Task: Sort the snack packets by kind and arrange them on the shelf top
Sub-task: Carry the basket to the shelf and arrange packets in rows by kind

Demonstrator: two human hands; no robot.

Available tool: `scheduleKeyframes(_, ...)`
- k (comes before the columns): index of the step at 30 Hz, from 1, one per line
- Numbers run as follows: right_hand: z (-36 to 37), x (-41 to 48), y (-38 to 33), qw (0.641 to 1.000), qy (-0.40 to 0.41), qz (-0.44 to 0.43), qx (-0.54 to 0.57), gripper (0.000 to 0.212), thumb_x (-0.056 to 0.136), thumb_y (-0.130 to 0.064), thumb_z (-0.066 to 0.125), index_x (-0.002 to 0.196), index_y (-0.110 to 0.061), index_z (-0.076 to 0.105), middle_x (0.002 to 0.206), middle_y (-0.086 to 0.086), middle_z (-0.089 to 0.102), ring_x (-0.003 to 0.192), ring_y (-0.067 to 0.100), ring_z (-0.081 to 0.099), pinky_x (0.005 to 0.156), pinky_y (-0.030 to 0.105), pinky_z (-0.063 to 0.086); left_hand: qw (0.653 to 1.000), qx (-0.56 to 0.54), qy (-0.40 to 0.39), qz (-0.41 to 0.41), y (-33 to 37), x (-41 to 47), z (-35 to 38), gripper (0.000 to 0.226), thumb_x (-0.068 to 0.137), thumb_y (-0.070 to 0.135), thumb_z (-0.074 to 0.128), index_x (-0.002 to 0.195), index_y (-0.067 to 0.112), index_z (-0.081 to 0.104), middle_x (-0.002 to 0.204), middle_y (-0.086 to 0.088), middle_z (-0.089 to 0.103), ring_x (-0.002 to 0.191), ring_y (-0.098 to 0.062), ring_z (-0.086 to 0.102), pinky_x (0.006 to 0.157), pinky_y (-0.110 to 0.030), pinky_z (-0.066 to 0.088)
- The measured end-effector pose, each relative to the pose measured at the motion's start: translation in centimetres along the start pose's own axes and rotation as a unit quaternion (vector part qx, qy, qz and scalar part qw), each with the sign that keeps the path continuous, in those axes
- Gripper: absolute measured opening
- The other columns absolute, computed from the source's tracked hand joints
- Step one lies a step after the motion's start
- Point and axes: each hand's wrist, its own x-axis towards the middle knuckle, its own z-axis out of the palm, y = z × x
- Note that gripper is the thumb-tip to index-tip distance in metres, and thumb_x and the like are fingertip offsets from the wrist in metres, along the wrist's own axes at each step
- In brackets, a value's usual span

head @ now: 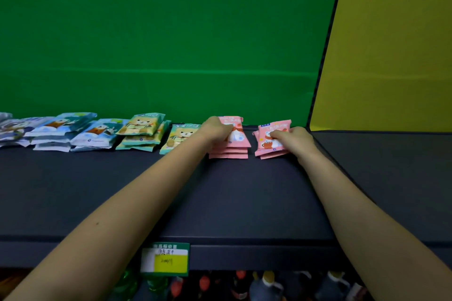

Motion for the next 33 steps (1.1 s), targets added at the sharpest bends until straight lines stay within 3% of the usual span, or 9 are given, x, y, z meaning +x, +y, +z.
scheduleKeyframes(4,-0.7,-0.8,-0.3,0.985,0.040,-0.044,-0.159,0.054,0.085,-0.044,0.058,0.117,-0.001,0.058,0.126,0.019,0.057,0.116,0.035,0.052,0.088,0.036,0.043,0.987,0.132,0.052,0.070,0.1,-0.3,-0.3,0.047,0.093,0.027,0.051,0.126,-0.005,0.043,0.132,-0.023,0.048,0.120,-0.036,0.047,0.094,-0.036,0.038)
scheduleKeyframes(8,-1.6,-2.6,-1.9,0.971,0.078,-0.128,-0.184,0.047,0.089,-0.036,0.055,0.127,-0.007,0.053,0.134,0.013,0.053,0.123,0.031,0.048,0.100,0.038,0.039,0.948,0.211,0.147,0.185,-1.2,-1.6,-3.2,0.029,0.092,0.026,0.046,0.112,0.009,0.058,0.119,-0.015,0.061,0.109,-0.033,0.055,0.083,-0.036,0.043)
scheduleKeyframes(12,-1.0,-6.2,-5.2,0.952,0.065,-0.220,-0.204,0.026,0.088,-0.025,0.056,0.109,-0.015,0.065,0.118,0.004,0.066,0.112,0.026,0.057,0.096,0.036,0.045,0.906,0.282,0.219,0.230,-4.7,-3.4,-8.5,0.027,0.092,0.029,0.044,0.104,0.015,0.064,0.107,-0.012,0.068,0.098,-0.036,0.061,0.075,-0.037,0.045)
scheduleKeyframes(16,2.8,-10.7,-9.9,0.934,0.019,-0.279,-0.224,0.017,0.086,-0.026,0.057,0.096,-0.022,0.070,0.105,0.000,0.071,0.103,0.023,0.061,0.089,0.033,0.046,0.893,0.306,0.253,0.213,-10.6,-5.3,-15.2,0.027,0.091,0.033,0.046,0.100,0.017,0.065,0.102,-0.011,0.069,0.096,-0.036,0.061,0.070,-0.035,0.043)
scheduleKeyframes(24,17.4,-19.4,-19.1,0.914,-0.037,-0.336,-0.225,0.017,0.087,-0.025,0.057,0.097,-0.021,0.070,0.106,0.001,0.071,0.104,0.024,0.061,0.089,0.033,0.046,0.900,0.290,0.288,0.151,-24.8,-9.8,-30.9,0.022,0.089,0.029,0.053,0.090,0.012,0.067,0.090,-0.011,0.071,0.086,-0.034,0.062,0.063,-0.033,0.041)
scheduleKeyframes(33,34.0,-24.0,-26.3,0.924,-0.103,-0.315,-0.191,0.021,0.087,-0.018,0.053,0.100,-0.016,0.069,0.110,0.004,0.069,0.104,0.025,0.060,0.087,0.029,0.044,0.914,0.284,0.280,0.071,-34.3,-8.9,-42.2,0.023,0.088,0.031,0.055,0.098,0.012,0.064,0.106,-0.013,0.066,0.099,-0.036,0.058,0.072,-0.035,0.040)
